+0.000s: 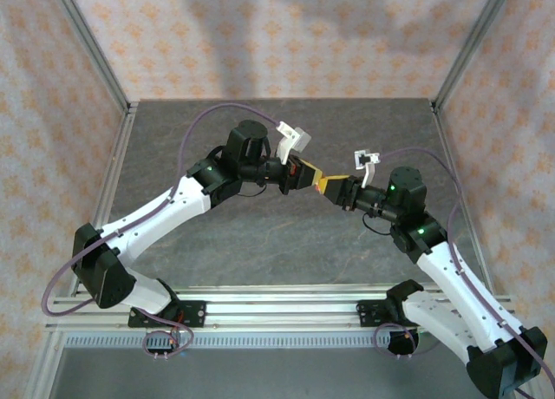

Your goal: Remove the keys from the keyring

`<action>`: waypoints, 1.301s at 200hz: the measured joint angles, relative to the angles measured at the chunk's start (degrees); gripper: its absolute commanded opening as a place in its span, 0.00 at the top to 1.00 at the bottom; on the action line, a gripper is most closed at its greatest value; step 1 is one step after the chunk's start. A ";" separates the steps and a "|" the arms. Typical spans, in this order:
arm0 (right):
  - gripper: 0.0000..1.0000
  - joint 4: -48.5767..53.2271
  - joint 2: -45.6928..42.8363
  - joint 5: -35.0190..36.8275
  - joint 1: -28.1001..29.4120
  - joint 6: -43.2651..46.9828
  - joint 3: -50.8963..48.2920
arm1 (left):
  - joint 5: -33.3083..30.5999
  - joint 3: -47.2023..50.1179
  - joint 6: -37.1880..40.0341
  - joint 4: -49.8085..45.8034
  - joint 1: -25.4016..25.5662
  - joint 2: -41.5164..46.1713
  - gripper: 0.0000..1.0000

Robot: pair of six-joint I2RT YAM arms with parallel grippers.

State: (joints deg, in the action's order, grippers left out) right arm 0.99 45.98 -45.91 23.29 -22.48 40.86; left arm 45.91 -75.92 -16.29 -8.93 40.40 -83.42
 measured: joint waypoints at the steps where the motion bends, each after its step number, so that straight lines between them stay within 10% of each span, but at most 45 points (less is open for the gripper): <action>1: 0.77 0.02 0.00 0.00 0.00 0.02 0.02 | 0.00 0.02 0.00 0.02 0.00 0.02 0.96; 89: 1.00 1.36 0.28 0.79 0.68 2.49 1.95 | -0.68 1.64 -0.70 2.27 -0.04 1.90 0.78; 260: 1.00 12.13 -1.66 1.55 0.39 15.30 8.02 | 1.60 5.31 -2.27 0.72 -2.16 7.10 0.41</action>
State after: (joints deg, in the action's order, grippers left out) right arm 13.13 44.31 -44.36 23.68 -7.18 48.88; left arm 47.51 -70.61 -18.57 -8.21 38.24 -76.31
